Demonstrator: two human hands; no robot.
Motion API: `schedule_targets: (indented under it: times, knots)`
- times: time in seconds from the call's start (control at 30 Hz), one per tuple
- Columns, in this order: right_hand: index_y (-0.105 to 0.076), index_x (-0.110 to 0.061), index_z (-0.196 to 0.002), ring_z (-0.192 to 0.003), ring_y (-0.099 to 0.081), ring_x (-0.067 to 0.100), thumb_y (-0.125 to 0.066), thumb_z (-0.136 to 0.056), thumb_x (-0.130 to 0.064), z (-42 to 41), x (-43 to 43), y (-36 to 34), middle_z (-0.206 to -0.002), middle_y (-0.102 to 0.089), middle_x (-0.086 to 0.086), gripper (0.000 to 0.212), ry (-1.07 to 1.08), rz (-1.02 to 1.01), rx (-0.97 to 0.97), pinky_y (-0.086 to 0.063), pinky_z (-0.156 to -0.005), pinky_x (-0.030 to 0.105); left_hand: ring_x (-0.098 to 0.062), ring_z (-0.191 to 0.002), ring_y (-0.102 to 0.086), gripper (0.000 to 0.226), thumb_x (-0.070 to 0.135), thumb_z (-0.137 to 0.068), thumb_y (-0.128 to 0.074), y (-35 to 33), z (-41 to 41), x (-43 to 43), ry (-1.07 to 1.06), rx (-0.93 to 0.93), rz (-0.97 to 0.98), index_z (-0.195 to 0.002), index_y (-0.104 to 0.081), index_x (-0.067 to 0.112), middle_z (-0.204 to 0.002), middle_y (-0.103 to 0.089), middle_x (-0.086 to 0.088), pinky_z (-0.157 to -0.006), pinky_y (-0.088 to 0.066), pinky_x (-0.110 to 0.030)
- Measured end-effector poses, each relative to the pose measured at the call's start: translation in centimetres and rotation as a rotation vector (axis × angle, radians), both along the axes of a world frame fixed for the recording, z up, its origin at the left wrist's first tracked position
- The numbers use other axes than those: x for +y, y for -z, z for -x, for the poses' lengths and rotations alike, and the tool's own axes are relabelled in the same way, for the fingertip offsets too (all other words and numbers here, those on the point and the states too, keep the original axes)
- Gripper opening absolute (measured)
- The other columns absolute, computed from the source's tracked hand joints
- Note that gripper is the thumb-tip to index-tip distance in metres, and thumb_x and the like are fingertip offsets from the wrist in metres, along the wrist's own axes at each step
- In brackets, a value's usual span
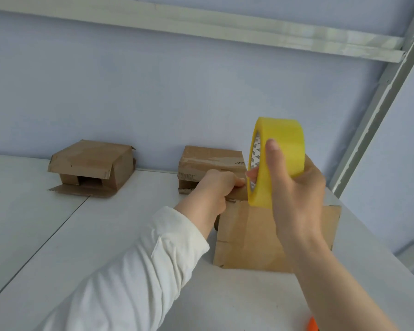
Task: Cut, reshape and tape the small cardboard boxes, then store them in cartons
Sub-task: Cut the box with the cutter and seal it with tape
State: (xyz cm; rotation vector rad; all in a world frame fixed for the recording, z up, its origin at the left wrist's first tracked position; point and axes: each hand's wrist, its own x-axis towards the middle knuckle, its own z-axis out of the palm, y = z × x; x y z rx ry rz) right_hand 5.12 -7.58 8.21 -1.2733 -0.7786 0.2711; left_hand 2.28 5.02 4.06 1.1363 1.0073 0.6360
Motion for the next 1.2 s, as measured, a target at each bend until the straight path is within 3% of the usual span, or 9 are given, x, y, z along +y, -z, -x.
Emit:
schedule_targets:
  times: [0.2,0.27,0.33,0.43,0.6,0.77,0.87,1.0,1.2]
  knots:
    - [-0.068,-0.018,-0.049,-0.043,-0.058,0.003,-0.057,-0.083,-0.049,0.3,-3.2,-1.6,-0.046,-0.063,-0.008,0.047,-0.031,0.123,0.017,-0.047,-0.047,0.02,-0.024,-0.087,-0.059,0.034,0.003,-0.082,-0.065,-0.3,-0.1,0.6,0.004,0.005,0.011,-0.115,-0.06,-0.001,-0.111,-0.064,-0.016,-0.061,-0.046,-0.03]
    - [-0.069,-0.028,-0.05,-0.044,-0.057,0.002,-0.057,-0.081,-0.052,0.8,-4.0,-1.1,-0.046,-0.063,-0.009,0.04,-0.051,0.19,-0.016,-0.044,-0.052,0.024,-0.025,-0.09,-0.059,0.033,0.005,-0.082,-0.065,-0.4,-0.1,1.0,0.005,0.028,0.009,-0.114,-0.061,-0.001,-0.109,-0.064,-0.015,-0.066,-0.047,-0.031]
    - [-0.066,-0.015,-0.054,-0.044,-0.057,0.002,-0.058,-0.079,-0.052,0.8,-4.8,-0.5,-0.047,-0.063,-0.009,0.045,-0.035,0.221,0.001,-0.042,-0.054,0.026,-0.03,-0.097,-0.061,0.035,0.006,-0.081,-0.067,-0.5,-0.3,0.6,0.035,0.045,0.014,-0.115,-0.06,0.001,-0.112,-0.063,-0.015,-0.078,-0.052,-0.039]
    - [-0.068,-0.019,-0.057,-0.046,-0.059,0.002,-0.058,-0.074,-0.053,0.6,-6.3,0.2,-0.049,-0.065,-0.007,0.039,-0.033,0.249,0.047,-0.045,-0.052,0.026,-0.034,-0.101,-0.061,0.046,0.007,-0.078,-0.07,-0.2,-0.7,0.7,0.039,0.054,0.01,-0.121,-0.055,0.003,-0.114,-0.062,-0.018,-0.086,-0.052,-0.047]
    - [-0.063,-0.053,-0.056,-0.043,-0.058,0.001,-0.056,-0.073,-0.051,1.5,-7.7,2.1,-0.048,-0.065,-0.01,0.018,-0.088,0.318,0.043,-0.043,-0.041,0.013,-0.034,-0.101,-0.062,0.055,0.014,-0.077,-0.074,0.6,-0.8,1.3,0.04,0.016,0.033,-0.125,-0.052,0.001,-0.117,-0.061,-0.019,-0.086,-0.052,-0.049]
    - [-0.07,-0.038,-0.059,-0.044,-0.061,0.004,-0.054,-0.058,-0.055,0.7,-7.7,2.3,-0.051,-0.066,-0.002,0.023,-0.096,0.229,0.114,-0.045,-0.042,0.015,-0.021,-0.099,-0.066,0.039,0.034,-0.085,-0.061,1.6,2.9,-2.1,0.299,-0.349,-0.022,-0.114,-0.064,0.01,-0.11,-0.069,-0.007,-0.088,-0.052,-0.036]
    - [-0.07,-0.02,-0.055,-0.043,-0.06,0.005,-0.054,-0.056,-0.055,-0.1,-7.6,2.3,-0.051,-0.066,-0.001,0.038,-0.111,0.207,0.108,-0.046,-0.041,0.016,-0.017,-0.105,-0.064,0.049,0.053,-0.078,-0.063,3.8,4.4,-3.9,0.481,-0.275,-0.169,-0.114,-0.064,0.02,-0.113,-0.068,-0.001,-0.093,-0.051,-0.034]
    - [-0.067,-0.015,-0.06,-0.051,-0.064,0.008,-0.057,-0.057,-0.056,-1.0,-6.9,2.3,-0.057,-0.069,-0.001,0.043,-0.19,0.188,0.088,-0.051,-0.046,0.019,-0.009,-0.088,-0.066,0.02,0.026,-0.091,-0.055,4.9,2.4,-5.6,0.14,-0.276,-0.365,-0.106,-0.065,0.016,-0.097,-0.071,0.004,-0.075,-0.052,-0.017]
    - [-0.072,-0.035,-0.09,-0.087,-0.07,0.019,-0.074,-0.051,-0.068,-2.8,-7.1,2.0,-0.092,-0.074,0.002,0.051,-0.562,0.041,-0.036,-0.056,-0.068,0.027,-0.007,-0.076,-0.066,0.009,0.023,-0.092,-0.056,2.8,1.9,-5.1,-0.078,-0.416,-0.381,-0.088,-0.064,0.023,-0.082,-0.07,0.008,-0.063,-0.051,-0.02]
